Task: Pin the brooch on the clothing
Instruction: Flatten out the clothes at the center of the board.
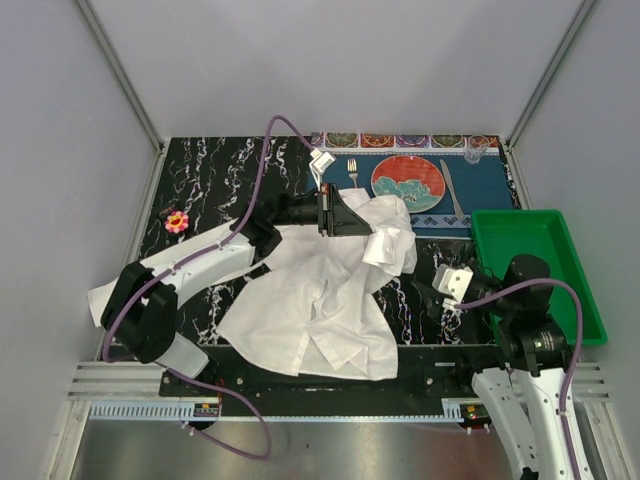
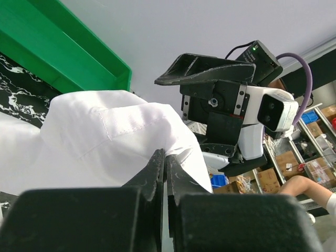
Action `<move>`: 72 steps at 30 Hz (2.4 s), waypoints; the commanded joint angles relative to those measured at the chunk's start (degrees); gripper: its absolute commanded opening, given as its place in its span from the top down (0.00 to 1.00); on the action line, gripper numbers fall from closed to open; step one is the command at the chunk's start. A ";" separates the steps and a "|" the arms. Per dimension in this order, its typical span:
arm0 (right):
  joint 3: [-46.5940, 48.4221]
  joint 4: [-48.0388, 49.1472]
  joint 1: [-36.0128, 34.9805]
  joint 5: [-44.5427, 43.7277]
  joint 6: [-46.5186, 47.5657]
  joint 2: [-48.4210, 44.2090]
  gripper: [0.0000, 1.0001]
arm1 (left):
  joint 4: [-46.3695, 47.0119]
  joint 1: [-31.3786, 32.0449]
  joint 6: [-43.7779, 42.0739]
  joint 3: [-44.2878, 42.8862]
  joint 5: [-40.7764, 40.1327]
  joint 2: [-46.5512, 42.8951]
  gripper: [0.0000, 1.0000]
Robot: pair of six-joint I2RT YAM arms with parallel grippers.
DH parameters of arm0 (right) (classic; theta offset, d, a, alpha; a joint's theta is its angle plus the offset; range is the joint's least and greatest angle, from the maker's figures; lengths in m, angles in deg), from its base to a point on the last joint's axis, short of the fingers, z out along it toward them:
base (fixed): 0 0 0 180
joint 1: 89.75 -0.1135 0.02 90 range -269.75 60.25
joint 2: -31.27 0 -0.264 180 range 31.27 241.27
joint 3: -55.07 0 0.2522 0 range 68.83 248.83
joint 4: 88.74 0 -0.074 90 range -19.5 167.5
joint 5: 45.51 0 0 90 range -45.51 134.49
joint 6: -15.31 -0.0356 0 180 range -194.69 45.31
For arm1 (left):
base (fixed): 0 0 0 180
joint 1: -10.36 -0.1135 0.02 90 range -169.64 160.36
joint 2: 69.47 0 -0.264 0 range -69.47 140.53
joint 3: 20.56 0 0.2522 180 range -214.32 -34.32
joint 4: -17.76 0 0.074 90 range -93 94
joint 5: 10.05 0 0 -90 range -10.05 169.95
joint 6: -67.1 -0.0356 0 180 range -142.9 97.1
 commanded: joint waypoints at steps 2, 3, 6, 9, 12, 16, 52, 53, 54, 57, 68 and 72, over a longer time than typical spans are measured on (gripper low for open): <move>-0.23 9.34 -0.58 -2.48 0.49 5.14 0.00 | 4.65 -1.00 4.14 -0.63 -0.12 1.67 1.00; 0.56 9.17 -0.75 -3.01 0.39 6.65 0.00 | 4.65 -1.61 4.23 -0.89 -0.12 2.03 1.00; 0.57 11.44 -1.63 -4.94 0.83 10.43 0.00 | 3.95 -2.93 4.49 -2.04 -0.73 3.17 1.00; -0.92 14.00 -3.03 -4.24 2.75 10.01 0.00 | 3.68 -4.25 4.84 -2.57 -1.35 4.14 1.00; -2.94 16.19 -7.67 -6.78 3.03 9.57 0.00 | 4.74 -4.69 6.07 -2.83 -1.35 5.45 1.00; -4.09 20.92 -16.56 -17.74 3.82 11.67 0.00 | 5.27 -4.78 7.47 -3.18 -1.61 6.68 1.00; 11.89 18.14 -33.71 -48.80 -10.15 22.93 1.00 | 6.05 -5.40 6.60 -0.55 -1.00 4.58 1.00; 13.99 17.18 -33.62 -48.98 -11.72 22.84 1.00 | 6.49 -5.48 6.69 -0.63 -0.39 4.58 1.00; 15.14 14.90 -33.62 -49.33 -12.35 22.66 1.00 | 6.15 -5.49 5.90 -0.63 -0.47 4.40 1.00; 20.41 9.72 -33.45 -50.11 -15.51 22.14 1.00 | 3.78 -5.48 3.44 -1.42 -0.65 2.91 1.00; 31.32 -6.03 -33.01 -65.39 -23.69 19.85 1.00 | -15.29 -5.31 -13.77 -4.94 -2.23 -2.97 0.42; 33.87 -12.61 -28.62 -73.04 -24.66 18.27 1.00 | -22.49 -5.92 -21.78 -4.59 -2.93 -7.19 0.41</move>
